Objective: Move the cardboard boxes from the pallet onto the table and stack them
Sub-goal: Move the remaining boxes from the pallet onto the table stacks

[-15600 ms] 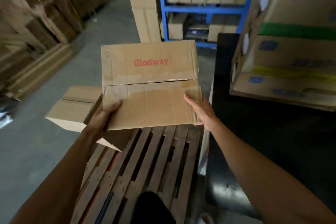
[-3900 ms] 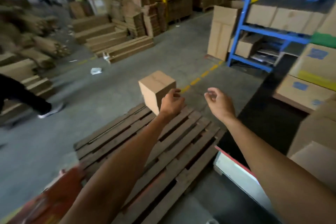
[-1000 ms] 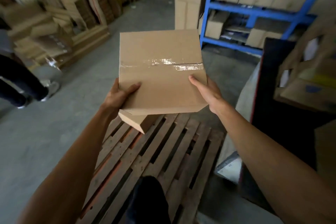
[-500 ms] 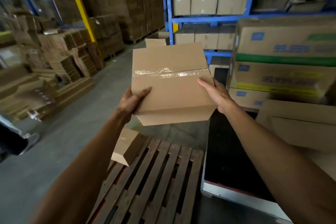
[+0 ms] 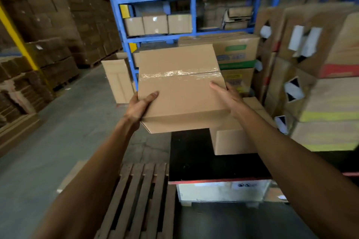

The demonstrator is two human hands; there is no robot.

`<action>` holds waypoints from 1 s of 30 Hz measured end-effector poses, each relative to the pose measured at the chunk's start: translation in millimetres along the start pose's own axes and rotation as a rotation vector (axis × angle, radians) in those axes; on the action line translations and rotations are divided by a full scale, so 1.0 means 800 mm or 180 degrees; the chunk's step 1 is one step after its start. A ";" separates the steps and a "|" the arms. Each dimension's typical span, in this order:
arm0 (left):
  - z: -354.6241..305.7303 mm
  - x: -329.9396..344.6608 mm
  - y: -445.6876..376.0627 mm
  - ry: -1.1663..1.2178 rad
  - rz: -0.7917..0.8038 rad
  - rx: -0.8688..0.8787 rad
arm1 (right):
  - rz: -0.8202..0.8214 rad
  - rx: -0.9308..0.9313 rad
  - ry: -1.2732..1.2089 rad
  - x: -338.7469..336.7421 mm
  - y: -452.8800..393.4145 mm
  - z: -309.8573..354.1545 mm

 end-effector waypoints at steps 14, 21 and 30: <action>-0.011 0.251 -0.048 -0.0025 0.0543 -0.0490 | -0.0360 0.0362 -0.0040 -0.225 -0.095 -0.023; 0.002 0.332 -0.068 -0.0229 0.0788 -0.1155 | -0.0160 0.0890 -0.0422 -0.294 -0.147 -0.059; 0.024 0.386 -0.082 -0.0163 0.0545 -0.1378 | -0.0044 0.1023 -0.0992 -0.327 -0.178 -0.101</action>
Point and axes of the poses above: each hand's wrist, its own y-axis away from the middle knuckle, its own x-axis out of the palm, z = x × y, the point moved 2 cm from there along -y, towards the middle knuckle, and after that the axes turned 8 degrees about -y, right-handed, at the moved point
